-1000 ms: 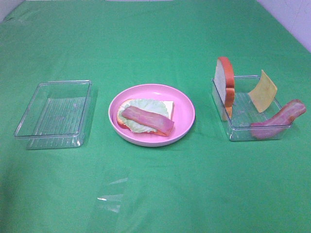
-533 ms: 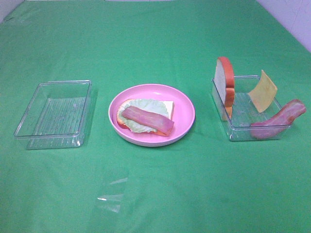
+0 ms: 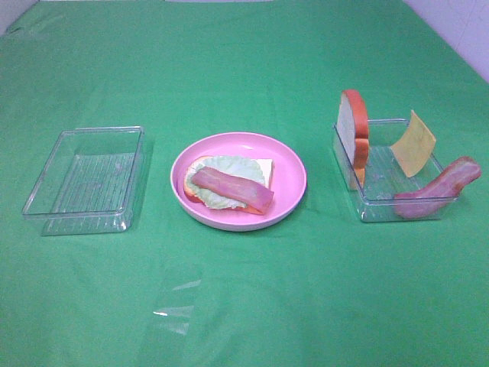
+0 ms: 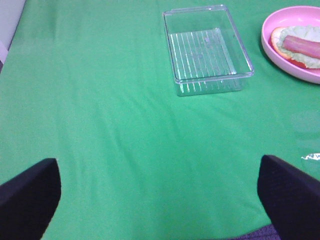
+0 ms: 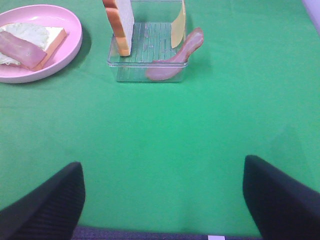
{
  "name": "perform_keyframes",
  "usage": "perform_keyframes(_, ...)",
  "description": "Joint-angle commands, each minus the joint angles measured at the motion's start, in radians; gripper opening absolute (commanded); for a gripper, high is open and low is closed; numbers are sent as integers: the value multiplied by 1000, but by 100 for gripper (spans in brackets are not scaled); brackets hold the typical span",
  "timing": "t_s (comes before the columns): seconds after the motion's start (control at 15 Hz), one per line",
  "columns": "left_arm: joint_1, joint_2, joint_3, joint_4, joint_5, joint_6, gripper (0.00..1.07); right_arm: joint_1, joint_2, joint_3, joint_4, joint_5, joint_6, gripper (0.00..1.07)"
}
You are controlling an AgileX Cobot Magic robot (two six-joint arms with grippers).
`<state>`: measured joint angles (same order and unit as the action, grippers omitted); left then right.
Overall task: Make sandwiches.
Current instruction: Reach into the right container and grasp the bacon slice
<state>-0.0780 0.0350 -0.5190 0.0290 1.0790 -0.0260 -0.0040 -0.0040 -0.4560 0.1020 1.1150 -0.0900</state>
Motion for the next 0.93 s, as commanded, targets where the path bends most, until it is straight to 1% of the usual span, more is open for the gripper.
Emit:
perform_keyframes(0.07,1,-63,2,-4,-6,3,101,-6,-25,2,3,-10,4,85)
perform_keyframes(0.47,1,-61,2,-17,-5,3,101,-6,-19,2,3,-9,4,85)
perform_keyframes(0.53,14,-61,2,-29,-5,3,101,-6,-19,2,2,-9,4,85)
perform_keyframes(0.67,70,-61,2,-29,-5,3,101,-6,-19,2,2,-9,4,85)
perform_keyframes(0.8,143,-61,2,-29,-5,3,101,-6,-19,2,3,-9,4,85)
perform_keyframes(0.93,170,-61,2,-29,-5,3,101,-6,-19,2,3,-9,4,85)
